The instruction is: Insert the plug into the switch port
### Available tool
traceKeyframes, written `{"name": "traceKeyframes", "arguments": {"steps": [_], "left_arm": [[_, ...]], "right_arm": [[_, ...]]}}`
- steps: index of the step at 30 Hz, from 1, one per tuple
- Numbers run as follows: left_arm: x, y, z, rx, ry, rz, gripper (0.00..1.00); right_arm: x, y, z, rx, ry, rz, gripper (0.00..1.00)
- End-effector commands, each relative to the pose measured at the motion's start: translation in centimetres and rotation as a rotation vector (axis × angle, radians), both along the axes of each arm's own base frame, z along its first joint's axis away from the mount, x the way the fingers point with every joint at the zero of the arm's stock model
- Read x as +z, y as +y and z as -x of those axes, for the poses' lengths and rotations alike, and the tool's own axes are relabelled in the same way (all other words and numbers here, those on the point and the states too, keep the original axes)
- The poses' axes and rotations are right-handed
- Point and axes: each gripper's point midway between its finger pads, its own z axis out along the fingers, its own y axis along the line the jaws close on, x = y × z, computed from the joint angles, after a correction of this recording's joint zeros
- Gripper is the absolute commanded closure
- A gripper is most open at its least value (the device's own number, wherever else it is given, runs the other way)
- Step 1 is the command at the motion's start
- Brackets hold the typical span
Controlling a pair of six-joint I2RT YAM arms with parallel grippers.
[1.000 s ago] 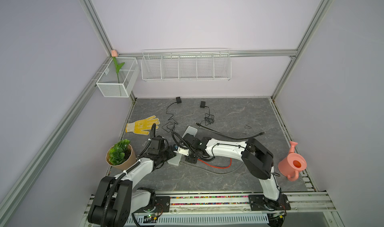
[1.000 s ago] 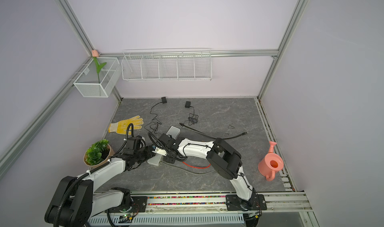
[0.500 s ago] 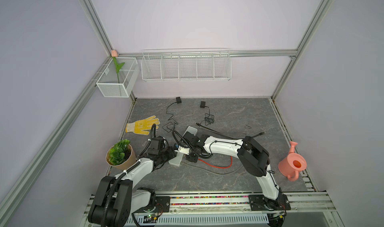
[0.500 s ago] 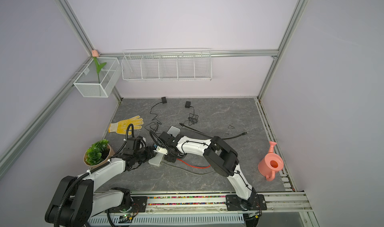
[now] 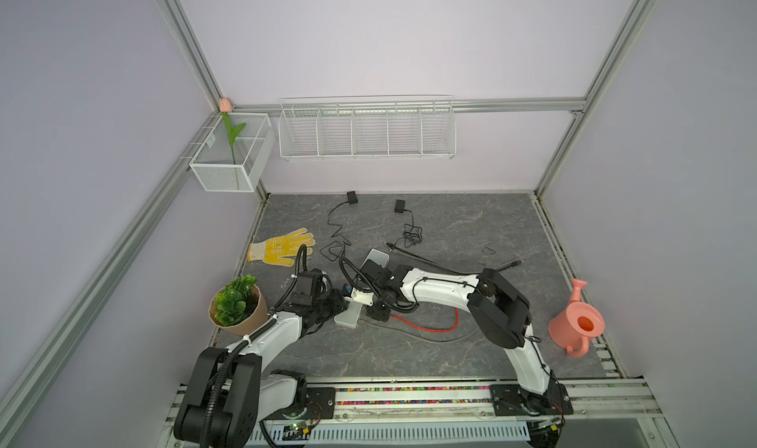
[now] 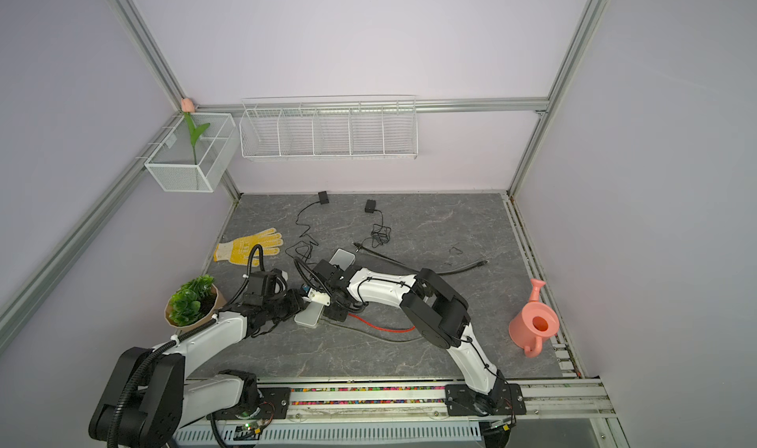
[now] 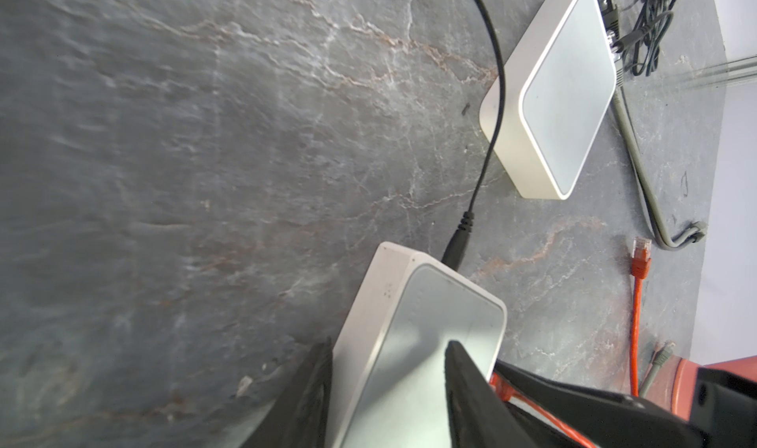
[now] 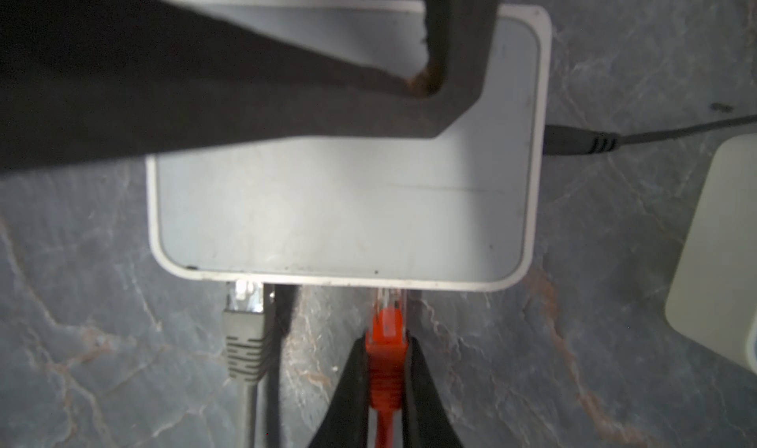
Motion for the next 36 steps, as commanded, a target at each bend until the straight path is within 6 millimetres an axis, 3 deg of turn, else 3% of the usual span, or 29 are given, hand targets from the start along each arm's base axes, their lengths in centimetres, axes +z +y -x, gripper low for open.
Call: {"name": "traceKeyframes", "arguments": {"steps": [1,36], "left_arm": [[0.7,-1.3,0.0,-0.054,-0.017,0.060,0.55],[0.3,-2.2,0.9,-0.098,0.023,0.103,0.60]], "right_arm": [[-0.4,0.9,1.2,0.048,0.034,-0.020,0.93],[1.7,1.1,-0.3,0.053,-0.016,-0.059,0.93]]}}
